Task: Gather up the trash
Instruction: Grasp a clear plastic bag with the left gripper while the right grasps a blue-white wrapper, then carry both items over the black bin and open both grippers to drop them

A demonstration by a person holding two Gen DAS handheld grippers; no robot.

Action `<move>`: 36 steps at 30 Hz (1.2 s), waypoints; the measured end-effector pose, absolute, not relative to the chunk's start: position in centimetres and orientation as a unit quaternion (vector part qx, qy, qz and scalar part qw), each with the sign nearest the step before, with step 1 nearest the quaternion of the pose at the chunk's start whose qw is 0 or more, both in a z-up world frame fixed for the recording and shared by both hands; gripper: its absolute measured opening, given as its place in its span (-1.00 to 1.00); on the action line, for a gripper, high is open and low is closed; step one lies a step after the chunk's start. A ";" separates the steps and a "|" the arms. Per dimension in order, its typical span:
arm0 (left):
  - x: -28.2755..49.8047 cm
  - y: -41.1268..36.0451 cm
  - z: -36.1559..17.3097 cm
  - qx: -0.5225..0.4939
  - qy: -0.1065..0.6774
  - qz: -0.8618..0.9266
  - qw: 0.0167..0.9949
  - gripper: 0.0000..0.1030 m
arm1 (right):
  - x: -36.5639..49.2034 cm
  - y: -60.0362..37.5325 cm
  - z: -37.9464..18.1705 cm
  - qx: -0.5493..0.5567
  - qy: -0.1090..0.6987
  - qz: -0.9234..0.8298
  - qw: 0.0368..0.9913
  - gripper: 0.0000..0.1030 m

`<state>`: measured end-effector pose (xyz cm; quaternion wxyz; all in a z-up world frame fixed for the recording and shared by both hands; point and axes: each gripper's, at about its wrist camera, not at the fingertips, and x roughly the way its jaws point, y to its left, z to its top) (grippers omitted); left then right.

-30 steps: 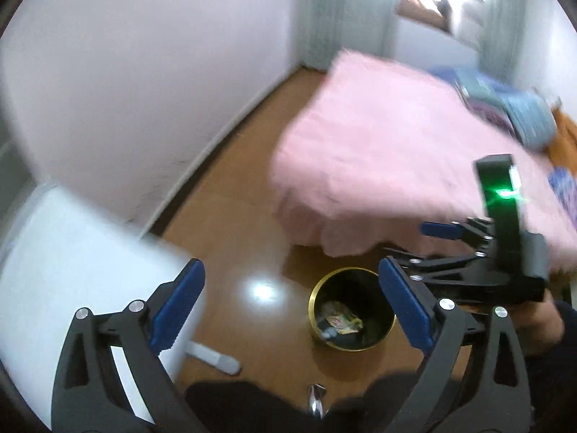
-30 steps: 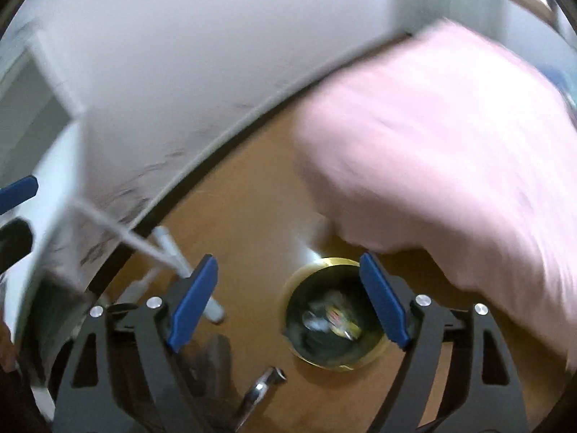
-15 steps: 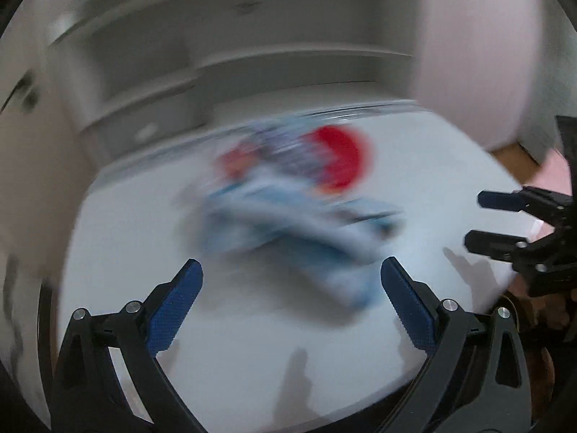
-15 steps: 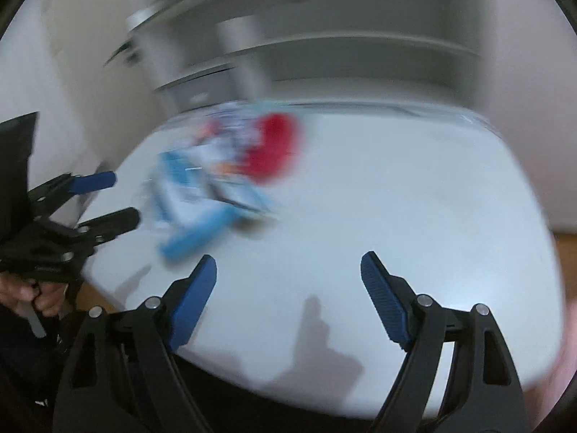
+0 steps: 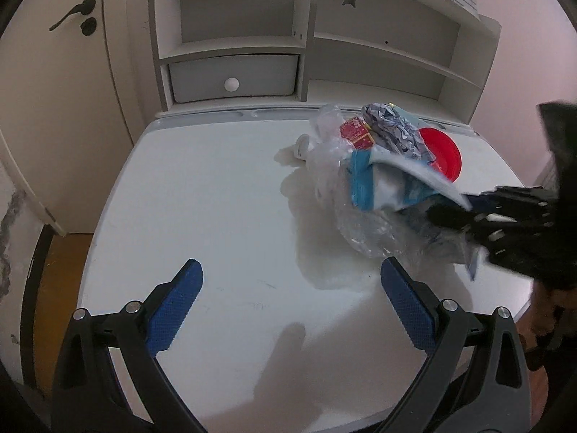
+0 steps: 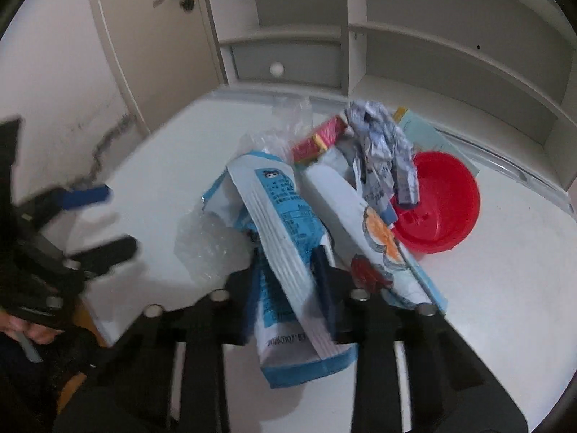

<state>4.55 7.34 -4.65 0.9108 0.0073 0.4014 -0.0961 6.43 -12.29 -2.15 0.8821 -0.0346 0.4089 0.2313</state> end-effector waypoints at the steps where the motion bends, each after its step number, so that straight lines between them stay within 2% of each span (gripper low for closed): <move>1: 4.9 7.2 -4.8 0.007 0.403 -0.098 0.910 0.87 | 6.1 -12.6 -1.4 -0.029 0.395 0.227 0.890 -0.53; 7: 7.8 5.0 -4.4 0.012 0.403 -0.128 0.906 0.87 | 3.9 -16.8 1.2 0.017 0.365 0.201 0.909 -0.54; 18: 13.3 -0.3 -7.1 0.075 0.425 -0.080 0.899 0.85 | 0.2 -23.8 0.1 0.051 0.372 0.141 0.916 -0.54; 20: 13.3 -0.5 -7.3 0.069 0.425 -0.092 0.898 0.54 | -0.2 -24.7 -0.4 0.057 0.373 0.135 0.916 -0.54; 21: 13.1 -0.4 -7.5 0.067 0.430 -0.093 0.896 -0.06 | -0.6 -25.2 -0.5 0.059 0.373 0.131 0.917 -0.54; 22: 13.0 -0.4 -7.6 0.063 0.437 -0.090 0.893 -0.39 | -0.8 -25.9 -0.6 0.063 0.372 0.127 0.917 -0.54; 30: 8.0 -0.2 -3.1 0.063 0.376 -0.059 0.923 -0.45 | -3.2 -33.6 -0.2 0.096 0.348 0.067 0.930 -0.54; 36: 5.9 -3.7 1.2 0.065 0.333 -0.086 0.937 -0.45 | -5.9 -41.7 -0.7 0.147 0.333 -0.008 0.931 -0.54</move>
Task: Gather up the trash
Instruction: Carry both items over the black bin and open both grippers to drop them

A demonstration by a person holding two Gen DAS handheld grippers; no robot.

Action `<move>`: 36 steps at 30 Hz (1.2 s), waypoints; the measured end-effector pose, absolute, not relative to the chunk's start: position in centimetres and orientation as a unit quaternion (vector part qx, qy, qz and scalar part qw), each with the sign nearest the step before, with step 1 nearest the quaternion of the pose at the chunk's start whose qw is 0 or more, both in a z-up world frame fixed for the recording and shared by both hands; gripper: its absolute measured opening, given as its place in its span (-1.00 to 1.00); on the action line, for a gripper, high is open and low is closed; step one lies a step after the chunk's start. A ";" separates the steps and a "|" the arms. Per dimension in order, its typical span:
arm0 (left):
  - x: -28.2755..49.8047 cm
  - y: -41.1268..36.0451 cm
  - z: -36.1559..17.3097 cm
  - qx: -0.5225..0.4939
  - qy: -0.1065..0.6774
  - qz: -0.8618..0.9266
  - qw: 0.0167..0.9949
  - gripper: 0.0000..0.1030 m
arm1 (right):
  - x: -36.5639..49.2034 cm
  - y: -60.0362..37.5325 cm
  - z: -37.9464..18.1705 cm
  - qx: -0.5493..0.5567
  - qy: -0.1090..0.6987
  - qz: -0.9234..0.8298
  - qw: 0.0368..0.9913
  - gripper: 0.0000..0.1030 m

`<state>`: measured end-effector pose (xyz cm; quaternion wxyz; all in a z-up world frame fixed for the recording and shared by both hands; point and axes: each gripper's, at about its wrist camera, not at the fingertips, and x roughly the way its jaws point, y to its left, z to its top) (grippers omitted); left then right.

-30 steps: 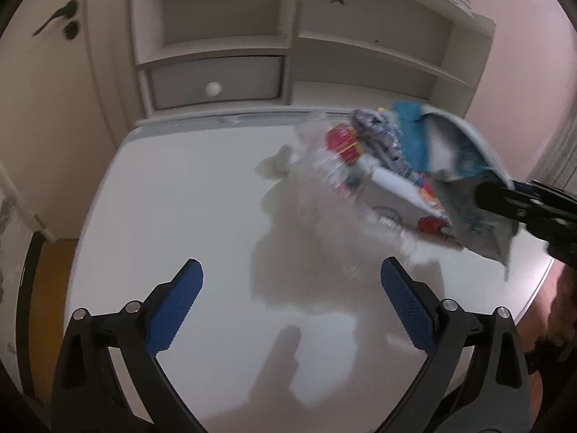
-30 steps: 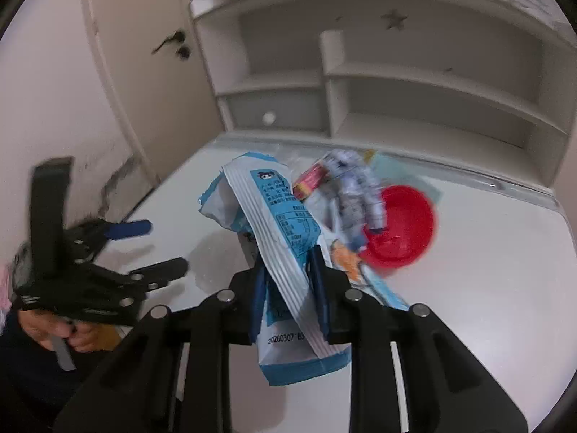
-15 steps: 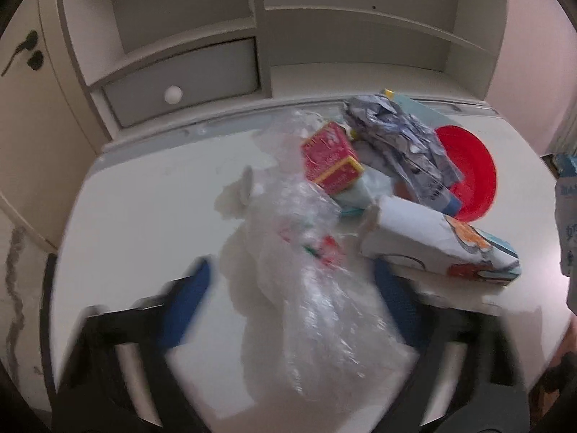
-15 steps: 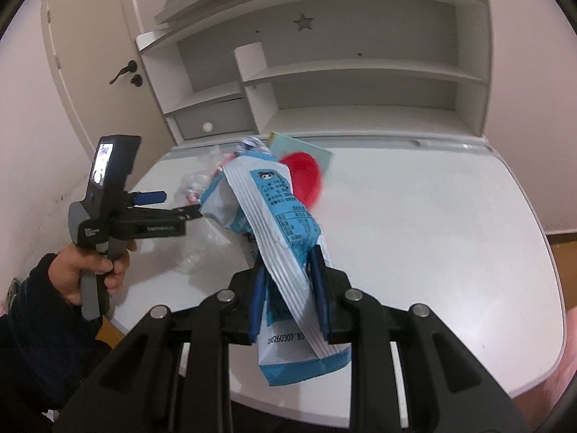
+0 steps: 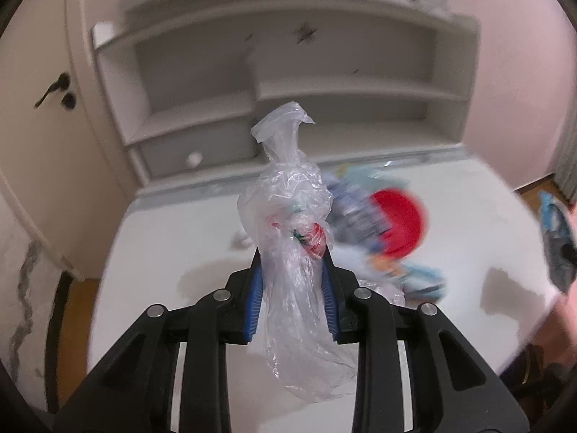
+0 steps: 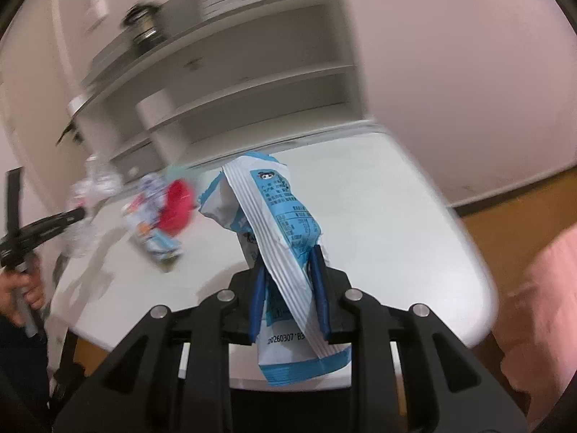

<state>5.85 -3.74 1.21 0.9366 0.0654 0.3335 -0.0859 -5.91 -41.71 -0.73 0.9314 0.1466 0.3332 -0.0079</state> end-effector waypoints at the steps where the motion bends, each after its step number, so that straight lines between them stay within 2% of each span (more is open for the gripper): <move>1: 5.4 -5.4 1.8 0.072 0.326 -0.106 0.937 -0.45 | -6.6 -42.8 -0.8 0.152 0.330 -0.022 0.931 -0.54; 5: 3.7 -14.6 2.5 0.108 0.310 -0.212 0.920 -0.45 | -9.9 -48.2 -1.6 0.181 0.321 -0.083 0.926 -0.54; 12: -2.6 -34.5 -0.5 0.190 0.311 -0.416 0.833 -0.45 | -20.3 -57.7 -5.2 0.228 0.322 -0.225 0.891 -0.54; 17: -8.7 -47.1 -5.1 0.256 0.325 -0.542 0.732 -0.45 | -28.4 -63.0 -9.7 0.275 0.336 -0.318 0.843 -0.53; 20: -11.5 -52.2 -9.3 0.313 0.319 -0.568 0.691 -0.45 | -32.2 -65.2 -13.0 0.312 0.349 -0.354 0.810 -0.53; 23: -12.8 -55.8 -13.6 0.337 0.352 -0.598 0.637 -0.45 | -35.3 -66.7 -17.1 0.347 0.368 -0.379 0.775 -0.53; 29: -15.1 -60.5 -22.5 0.392 0.380 -0.596 0.588 -0.45 | -37.8 -67.9 -25.6 0.428 0.417 -0.370 0.712 -0.53; 36: -17.1 -63.0 -29.4 0.406 0.438 -0.581 0.553 -0.45 | -36.2 -68.5 -29.5 0.455 0.444 -0.353 0.687 -0.53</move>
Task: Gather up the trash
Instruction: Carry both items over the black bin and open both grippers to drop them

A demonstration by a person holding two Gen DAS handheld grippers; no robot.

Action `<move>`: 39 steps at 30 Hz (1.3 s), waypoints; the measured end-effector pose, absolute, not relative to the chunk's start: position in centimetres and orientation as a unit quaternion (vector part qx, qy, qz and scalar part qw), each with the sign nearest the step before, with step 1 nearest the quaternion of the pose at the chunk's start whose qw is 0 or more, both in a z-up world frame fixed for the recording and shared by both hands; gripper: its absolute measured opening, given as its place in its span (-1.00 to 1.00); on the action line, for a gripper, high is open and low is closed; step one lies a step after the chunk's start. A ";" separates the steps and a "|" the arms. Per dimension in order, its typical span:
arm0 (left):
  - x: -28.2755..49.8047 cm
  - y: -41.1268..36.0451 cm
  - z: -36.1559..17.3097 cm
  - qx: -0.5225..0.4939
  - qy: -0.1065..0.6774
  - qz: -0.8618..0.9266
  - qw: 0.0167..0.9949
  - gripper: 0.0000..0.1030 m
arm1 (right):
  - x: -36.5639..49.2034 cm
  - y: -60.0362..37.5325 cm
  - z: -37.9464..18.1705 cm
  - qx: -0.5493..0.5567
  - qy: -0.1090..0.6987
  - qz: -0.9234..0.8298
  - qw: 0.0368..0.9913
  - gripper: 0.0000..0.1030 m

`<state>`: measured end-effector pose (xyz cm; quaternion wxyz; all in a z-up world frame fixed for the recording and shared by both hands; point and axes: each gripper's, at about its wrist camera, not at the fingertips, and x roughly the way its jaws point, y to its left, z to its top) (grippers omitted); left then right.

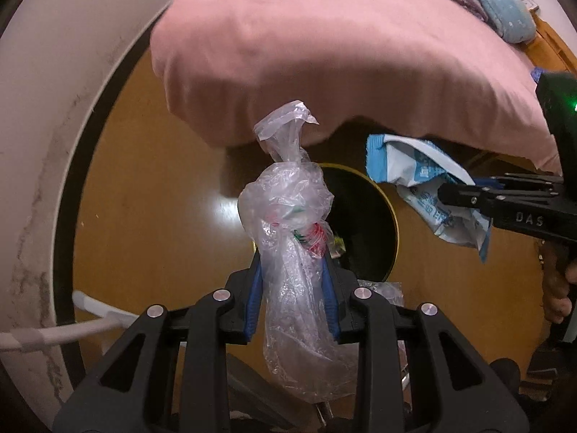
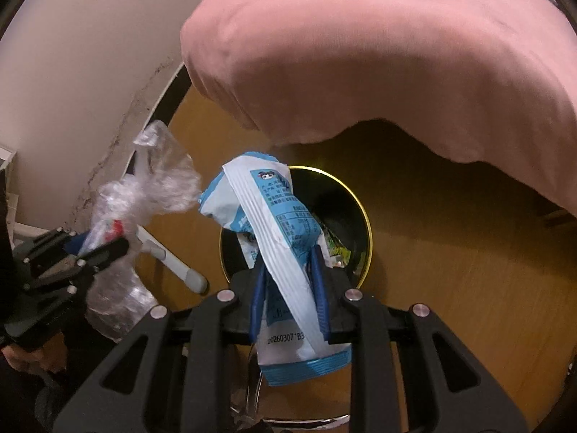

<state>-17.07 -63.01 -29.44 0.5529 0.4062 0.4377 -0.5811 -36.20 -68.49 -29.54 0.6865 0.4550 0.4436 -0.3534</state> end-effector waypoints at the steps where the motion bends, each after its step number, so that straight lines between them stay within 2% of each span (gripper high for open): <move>1: -16.5 -62.5 -30.0 0.407 0.442 -0.581 0.550 -0.45 | -36.2 -68.5 -29.8 0.456 0.444 -0.352 0.686 -0.53; 7: -16.5 -63.5 -31.8 0.412 0.457 -0.584 0.529 -0.42 | -35.6 -68.6 -30.2 0.457 0.444 -0.351 0.686 -0.53; 8: -16.6 -63.5 -31.7 0.411 0.457 -0.586 0.528 -0.38 | -35.5 -68.5 -30.2 0.455 0.445 -0.351 0.687 -0.52; 10: -16.5 -63.4 -31.7 0.405 0.460 -0.591 0.524 -0.04 | -35.6 -68.5 -30.1 0.454 0.446 -0.350 0.687 -0.52; 12: -16.7 -63.4 -31.5 0.401 0.456 -0.593 0.528 0.18 | -35.5 -68.3 -30.2 0.455 0.449 -0.348 0.686 -0.52; 16: -16.5 -63.2 -31.1 0.397 0.452 -0.592 0.537 0.24 | -35.3 -68.2 -30.5 0.457 0.453 -0.345 0.683 -0.51; 19: -15.9 -62.8 -30.4 0.392 0.449 -0.587 0.548 0.32 | -35.1 -68.3 -30.6 0.461 0.451 -0.345 0.682 -0.37; 20: -15.7 -62.7 -30.2 0.389 0.449 -0.585 0.552 0.34 | -35.0 -68.3 -30.4 0.461 0.448 -0.345 0.683 -0.24; 21: -15.4 -62.5 -29.8 0.387 0.449 -0.582 0.557 0.40 | -35.0 -68.3 -30.2 0.460 0.446 -0.348 0.685 -0.02; 23: -15.0 -62.2 -28.9 0.388 0.446 -0.576 0.565 0.44 | -34.8 -68.3 -29.7 0.455 0.439 -0.352 0.690 0.21; 26: -14.7 -61.9 -26.7 0.386 0.430 -0.575 0.579 0.49 | -34.7 -68.2 -27.8 0.447 0.429 -0.355 0.700 0.21; 31: -14.6 -59.8 -19.8 0.371 0.377 -0.576 0.624 0.76 | -33.4 -67.2 -22.0 0.409 0.410 -0.351 0.735 0.34; 35: -13.8 -56.1 -13.3 0.339 0.339 -0.567 0.670 0.81 | -30.6 -64.7 -15.2 0.352 0.382 -0.331 0.787 0.41; 39: -11.3 -48.8 -7.1 0.297 0.331 -0.555 0.703 0.84 | -25.2 -59.9 -8.9 0.287 0.362 -0.273 0.844 0.46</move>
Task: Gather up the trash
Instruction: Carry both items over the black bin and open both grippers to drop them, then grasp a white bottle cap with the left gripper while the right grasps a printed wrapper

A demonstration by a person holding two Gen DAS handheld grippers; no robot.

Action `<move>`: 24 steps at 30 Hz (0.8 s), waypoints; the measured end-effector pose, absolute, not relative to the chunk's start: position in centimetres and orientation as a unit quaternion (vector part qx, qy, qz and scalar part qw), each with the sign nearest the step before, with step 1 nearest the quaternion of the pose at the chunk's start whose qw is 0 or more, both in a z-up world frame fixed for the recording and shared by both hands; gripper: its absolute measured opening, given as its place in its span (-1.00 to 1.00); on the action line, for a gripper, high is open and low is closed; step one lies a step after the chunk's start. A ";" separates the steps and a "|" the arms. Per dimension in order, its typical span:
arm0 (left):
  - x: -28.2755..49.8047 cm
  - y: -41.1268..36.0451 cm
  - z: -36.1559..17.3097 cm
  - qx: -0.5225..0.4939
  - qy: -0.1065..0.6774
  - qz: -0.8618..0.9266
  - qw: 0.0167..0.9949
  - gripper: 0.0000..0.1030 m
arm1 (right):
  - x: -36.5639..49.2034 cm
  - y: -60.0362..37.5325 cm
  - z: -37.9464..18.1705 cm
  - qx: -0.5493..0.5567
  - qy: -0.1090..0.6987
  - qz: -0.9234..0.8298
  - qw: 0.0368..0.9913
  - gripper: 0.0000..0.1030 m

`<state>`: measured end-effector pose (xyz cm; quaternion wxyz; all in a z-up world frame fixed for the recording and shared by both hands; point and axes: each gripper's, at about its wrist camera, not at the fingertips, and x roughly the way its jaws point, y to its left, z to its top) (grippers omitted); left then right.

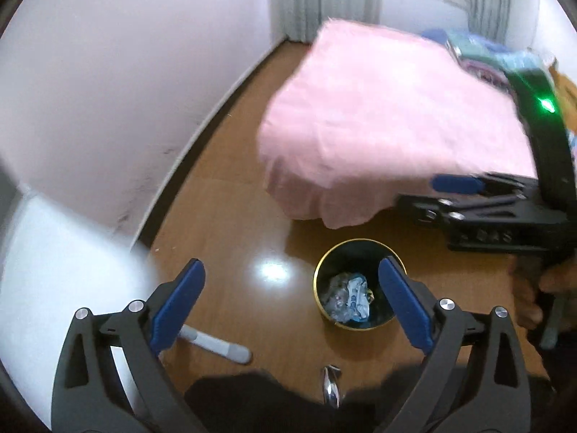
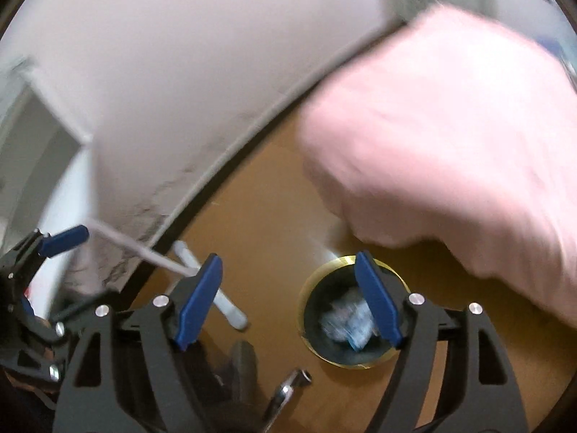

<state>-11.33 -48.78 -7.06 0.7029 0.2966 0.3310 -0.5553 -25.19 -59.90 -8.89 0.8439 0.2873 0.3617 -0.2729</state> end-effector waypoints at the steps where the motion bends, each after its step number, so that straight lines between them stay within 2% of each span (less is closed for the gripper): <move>1: -10.6 -46.8 -6.0 0.287 0.329 -0.551 0.711 0.86 | -23.8 -58.6 -8.0 0.274 0.360 -0.255 0.854 0.47; 7: -3.8 -31.5 -2.6 0.260 0.312 -0.437 0.803 0.87 | -11.5 -46.1 -4.2 0.163 0.375 -0.080 0.909 0.48; 17: 6.3 -3.6 -2.9 0.138 0.376 -0.160 0.902 0.87 | 4.8 -25.9 -3.4 0.043 0.408 0.159 0.898 0.48; 24: 9.2 4.7 -4.1 0.085 0.405 -0.092 0.906 0.87 | 9.9 -18.8 -5.2 -0.028 0.444 0.209 0.871 0.48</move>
